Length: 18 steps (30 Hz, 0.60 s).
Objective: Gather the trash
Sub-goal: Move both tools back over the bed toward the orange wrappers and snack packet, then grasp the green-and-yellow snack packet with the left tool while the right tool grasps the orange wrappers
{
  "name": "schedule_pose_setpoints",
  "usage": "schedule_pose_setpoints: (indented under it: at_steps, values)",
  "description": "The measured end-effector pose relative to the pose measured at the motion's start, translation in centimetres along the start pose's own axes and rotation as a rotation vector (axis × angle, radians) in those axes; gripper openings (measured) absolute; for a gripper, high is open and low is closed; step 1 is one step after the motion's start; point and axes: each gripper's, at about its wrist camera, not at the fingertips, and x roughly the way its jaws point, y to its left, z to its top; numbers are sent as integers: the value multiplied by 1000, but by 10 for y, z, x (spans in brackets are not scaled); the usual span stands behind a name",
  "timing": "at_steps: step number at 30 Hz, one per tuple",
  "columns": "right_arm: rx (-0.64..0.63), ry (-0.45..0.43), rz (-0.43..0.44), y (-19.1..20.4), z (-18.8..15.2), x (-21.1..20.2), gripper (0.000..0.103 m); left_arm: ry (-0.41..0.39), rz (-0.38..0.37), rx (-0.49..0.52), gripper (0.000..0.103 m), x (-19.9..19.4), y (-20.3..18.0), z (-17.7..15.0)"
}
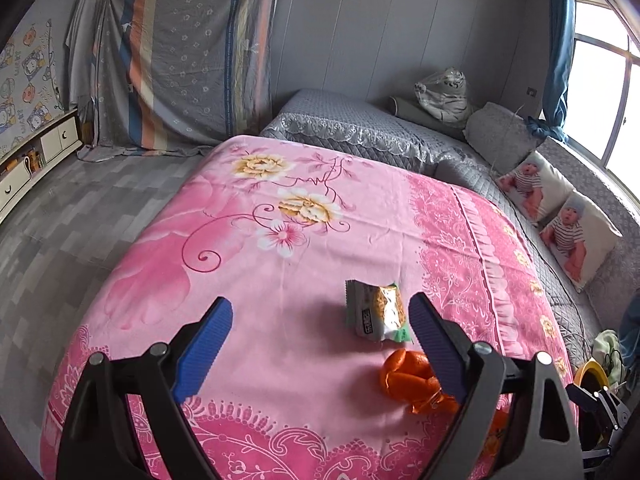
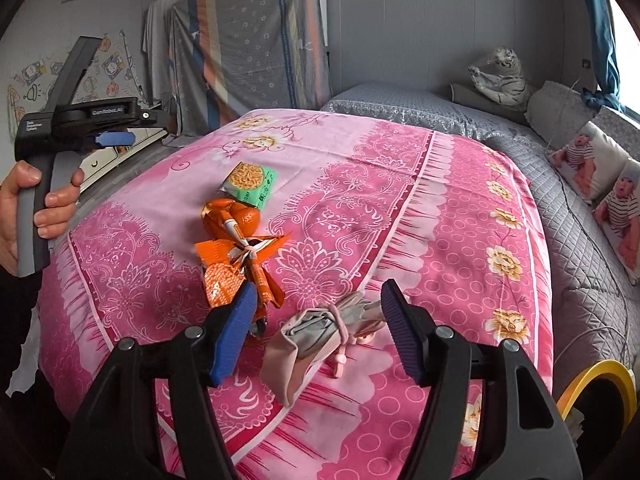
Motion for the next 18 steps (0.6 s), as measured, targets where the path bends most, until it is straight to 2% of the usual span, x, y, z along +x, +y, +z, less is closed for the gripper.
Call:
schedule_pose_setpoints:
  at_steps: [7,18]
  values:
    - [-100,-6,43,16,-6,1,64,64,-38,12,86,26,-11,-10]
    - [-114,-11,100,16,-7,12,66,103,-33,55,86,51,-30,-16]
